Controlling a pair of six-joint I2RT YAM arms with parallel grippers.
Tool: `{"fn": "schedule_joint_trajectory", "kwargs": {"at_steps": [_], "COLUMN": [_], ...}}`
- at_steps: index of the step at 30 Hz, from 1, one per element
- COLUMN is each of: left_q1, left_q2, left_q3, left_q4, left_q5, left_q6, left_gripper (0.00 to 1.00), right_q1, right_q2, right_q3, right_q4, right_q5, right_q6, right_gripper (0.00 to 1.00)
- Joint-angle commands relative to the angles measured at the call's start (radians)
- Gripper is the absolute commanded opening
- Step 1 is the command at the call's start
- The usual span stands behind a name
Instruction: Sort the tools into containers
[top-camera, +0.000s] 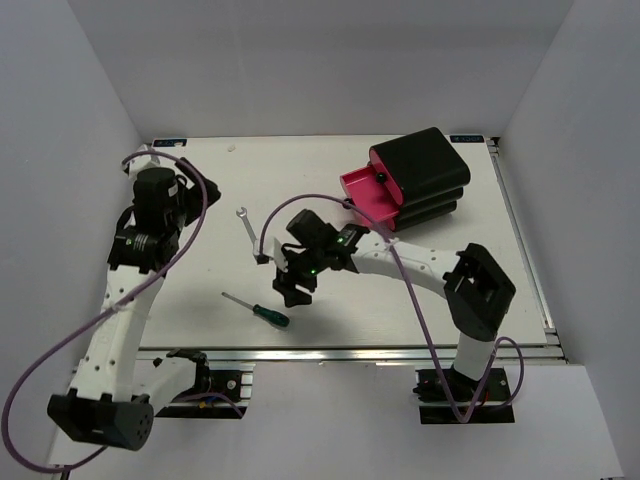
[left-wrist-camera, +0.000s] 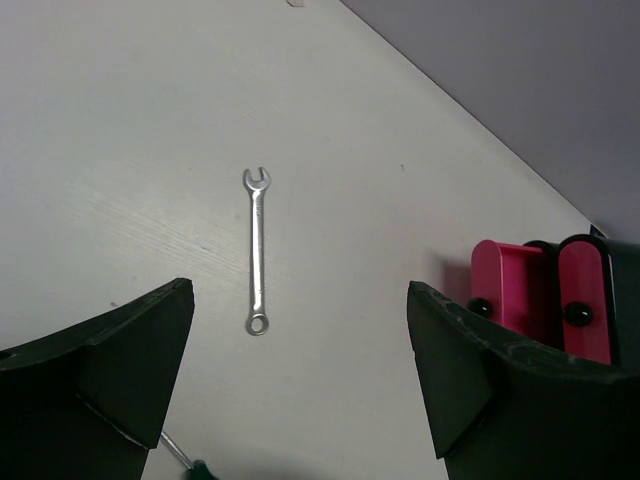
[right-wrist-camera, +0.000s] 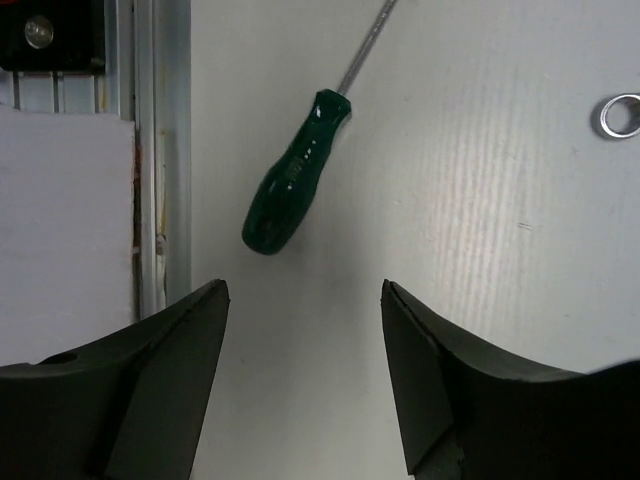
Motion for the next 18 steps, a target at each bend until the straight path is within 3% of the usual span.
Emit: {"fn": "schedule_joint_trajectory", "kwargs": {"at_steps": [1, 12, 18], "left_q1": [0.0, -0.001, 0.0], "left_q2": [-0.067, -0.19, -0.233], "left_q3": [-0.041, -0.035, -0.019], "left_q4": [-0.124, -0.271, -0.328], "left_q5": [-0.108, -0.138, -0.149], "left_q6": [0.0, -0.003, 0.0], "left_gripper": [0.96, 0.96, 0.96], "right_q1": [0.059, 0.179, 0.194], "right_q2": [-0.006, 0.204, 0.301], "right_q3": [0.024, 0.166, 0.234], "right_q4": [0.114, 0.099, 0.122], "right_q5": [0.092, 0.262, 0.367], "right_q6": [0.098, 0.357, 0.402], "right_gripper": [0.69, 0.67, 0.66]}}
